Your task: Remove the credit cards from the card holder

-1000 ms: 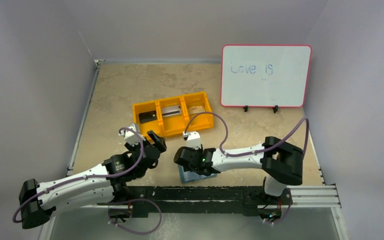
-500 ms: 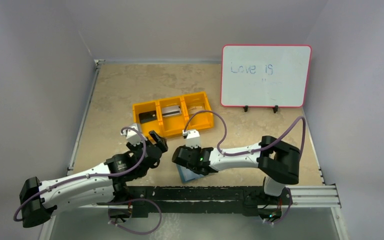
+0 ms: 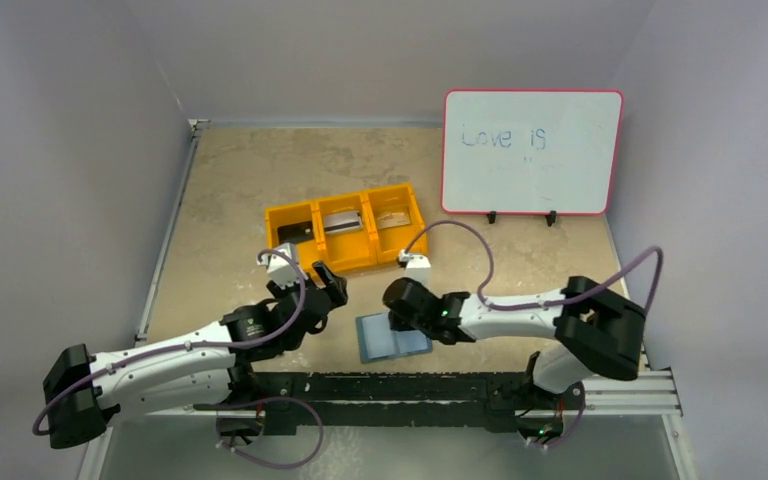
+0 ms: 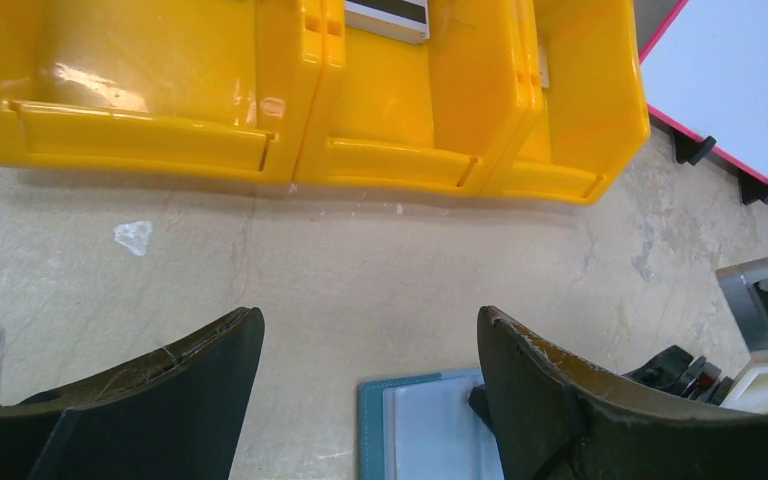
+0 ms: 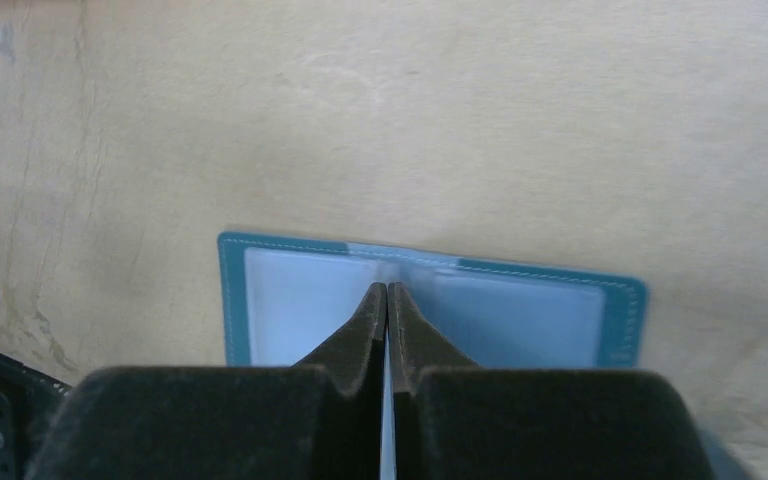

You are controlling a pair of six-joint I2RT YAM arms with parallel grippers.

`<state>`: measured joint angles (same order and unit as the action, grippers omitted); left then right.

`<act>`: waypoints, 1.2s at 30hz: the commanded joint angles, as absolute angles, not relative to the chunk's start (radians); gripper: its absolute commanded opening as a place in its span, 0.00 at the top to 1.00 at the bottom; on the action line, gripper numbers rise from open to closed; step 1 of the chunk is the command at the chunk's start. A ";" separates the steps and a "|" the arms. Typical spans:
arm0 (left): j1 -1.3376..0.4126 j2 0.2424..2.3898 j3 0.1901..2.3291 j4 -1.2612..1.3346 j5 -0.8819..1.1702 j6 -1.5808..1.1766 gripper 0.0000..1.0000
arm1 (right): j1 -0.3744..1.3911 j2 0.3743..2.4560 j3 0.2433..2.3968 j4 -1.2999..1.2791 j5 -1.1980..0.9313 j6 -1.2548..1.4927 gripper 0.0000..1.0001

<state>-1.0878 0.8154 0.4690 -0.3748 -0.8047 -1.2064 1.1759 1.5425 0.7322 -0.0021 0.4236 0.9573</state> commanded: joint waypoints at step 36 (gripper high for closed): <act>-1.088 0.730 0.496 -0.534 -0.928 -1.313 0.23 | 1.295 1.693 0.993 -0.313 0.584 0.925 0.32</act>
<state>-1.0878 0.7280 0.4782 -0.5297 -0.8978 -1.3003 1.2896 1.7065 0.9703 -0.2260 0.5282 0.8967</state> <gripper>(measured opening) 0.770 0.672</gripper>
